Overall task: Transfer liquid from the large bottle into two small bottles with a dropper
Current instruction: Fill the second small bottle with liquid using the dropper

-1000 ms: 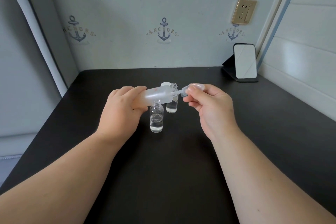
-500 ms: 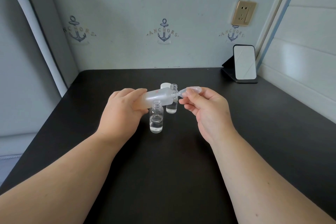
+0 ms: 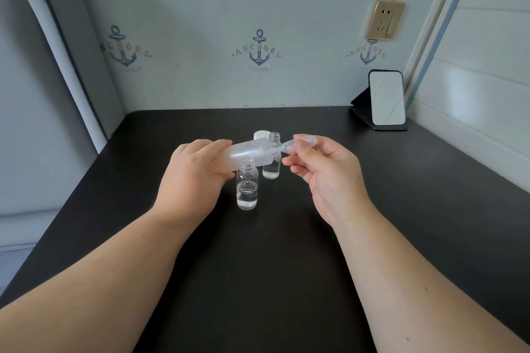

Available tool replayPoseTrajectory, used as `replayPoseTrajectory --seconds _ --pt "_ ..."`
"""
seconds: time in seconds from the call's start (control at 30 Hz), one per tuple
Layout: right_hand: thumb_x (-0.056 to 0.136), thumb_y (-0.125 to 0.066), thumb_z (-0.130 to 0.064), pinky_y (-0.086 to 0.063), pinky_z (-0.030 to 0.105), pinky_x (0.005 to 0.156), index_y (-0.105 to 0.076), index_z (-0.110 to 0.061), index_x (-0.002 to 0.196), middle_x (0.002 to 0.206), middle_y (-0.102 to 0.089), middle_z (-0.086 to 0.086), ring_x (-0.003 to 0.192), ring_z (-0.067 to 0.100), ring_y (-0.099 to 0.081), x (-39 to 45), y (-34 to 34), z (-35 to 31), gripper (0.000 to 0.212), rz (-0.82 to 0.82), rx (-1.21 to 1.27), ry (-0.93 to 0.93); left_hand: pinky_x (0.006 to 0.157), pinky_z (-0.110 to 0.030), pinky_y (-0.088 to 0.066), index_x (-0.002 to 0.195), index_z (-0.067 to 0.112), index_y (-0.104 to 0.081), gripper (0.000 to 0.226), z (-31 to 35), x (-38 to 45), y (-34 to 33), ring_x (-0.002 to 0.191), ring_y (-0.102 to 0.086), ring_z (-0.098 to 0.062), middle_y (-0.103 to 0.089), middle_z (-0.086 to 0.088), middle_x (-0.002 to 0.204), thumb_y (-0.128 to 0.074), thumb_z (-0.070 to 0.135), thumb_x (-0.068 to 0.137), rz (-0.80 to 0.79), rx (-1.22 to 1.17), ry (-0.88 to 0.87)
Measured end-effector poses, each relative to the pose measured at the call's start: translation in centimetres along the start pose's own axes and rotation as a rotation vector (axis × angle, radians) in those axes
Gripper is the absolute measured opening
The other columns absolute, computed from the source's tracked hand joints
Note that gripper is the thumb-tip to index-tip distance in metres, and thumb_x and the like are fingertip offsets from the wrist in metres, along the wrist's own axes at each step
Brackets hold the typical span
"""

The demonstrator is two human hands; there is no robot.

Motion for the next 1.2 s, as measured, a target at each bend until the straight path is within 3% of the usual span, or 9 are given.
replayPoseTrajectory --seconds 0.3,0.6,0.73,0.87,0.97,1.1,1.2 --pt "0.093 -0.071 -0.012 -0.056 0.026 0.071 -0.074 -0.008 0.094 0.096 -0.076 0.015 0.078 0.021 -0.073 0.0 0.1 0.0 0.005 0.004 -0.027 0.006 0.089 -0.031 -0.034 0.125 0.029 -0.068 0.044 0.2 -0.1 0.2 0.108 -0.049 -0.022 -0.055 0.017 0.109 -0.077 0.016 0.085 0.01 -0.004 -0.021" --pt "0.092 -0.073 -0.018 -0.056 0.025 0.072 -0.075 -0.008 0.092 0.094 -0.077 0.012 0.079 0.019 -0.073 0.1 0.2 0.0 0.01 0.014 -0.073 0.017 0.088 -0.032 -0.035 0.124 0.029 -0.068 0.043 0.3 0.0 0.2 0.106 -0.05 -0.023 -0.061 0.011 0.111 -0.078 0.017 0.083 0.009 -0.014 -0.017" --pt "0.09 -0.073 -0.021 -0.055 0.024 0.071 -0.074 -0.003 0.096 0.094 -0.077 0.012 0.078 0.019 -0.073 0.2 0.6 -0.3 0.019 0.048 -0.015 0.013 0.088 -0.032 -0.037 0.122 0.028 -0.069 0.044 0.2 0.0 0.3 0.104 -0.052 -0.026 -0.059 0.013 0.108 -0.08 0.016 0.082 0.001 -0.007 -0.009" --pt "0.094 -0.071 -0.018 -0.056 0.023 0.068 -0.078 -0.015 0.078 0.085 -0.076 0.007 0.075 0.019 -0.072 0.3 1.7 -1.1 0.018 0.111 0.092 -0.008 0.089 -0.036 -0.043 0.121 0.028 -0.068 0.045 0.0 0.1 0.5 0.103 -0.054 -0.026 -0.06 0.012 0.107 -0.081 0.015 0.08 -0.006 -0.005 0.015" --pt "0.094 -0.07 -0.017 -0.056 0.023 0.066 -0.077 -0.014 0.077 0.084 -0.076 0.006 0.072 0.017 -0.072 0.4 2.7 -1.7 0.018 0.18 0.185 -0.016 0.091 -0.041 -0.047 0.121 0.03 -0.068 0.045 -0.4 0.2 0.6 0.104 -0.055 -0.027 -0.063 0.009 0.109 -0.08 0.016 0.08 -0.021 -0.011 0.051" --pt "0.094 -0.07 -0.02 -0.056 0.022 0.066 -0.075 -0.012 0.083 0.081 -0.074 0.005 0.071 0.015 -0.071 0.8 4.1 -2.4 0.014 0.246 0.302 -0.003 0.086 -0.032 -0.042 0.122 0.033 -0.066 0.044 -0.7 0.1 0.9 0.102 -0.054 -0.021 -0.062 0.012 0.106 -0.078 0.019 0.082 0.011 -0.022 0.098" --pt "0.096 -0.068 -0.018 -0.055 0.022 0.065 -0.072 -0.009 0.089 0.08 -0.073 0.004 0.069 0.015 -0.07 1.0 5.0 -2.7 0.012 0.291 0.367 0.009 0.076 -0.018 -0.037 0.12 0.037 -0.064 0.041 -1.0 0.2 1.1 0.095 -0.051 -0.007 -0.059 0.018 0.099 -0.076 0.023 0.083 0.038 -0.057 0.145"
Point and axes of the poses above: each hand's wrist, its own x-axis towards the middle knuckle, its own y-axis out of the back of the hand, z = x × y, the point moved 4 cm from there along x, towards the middle knuckle
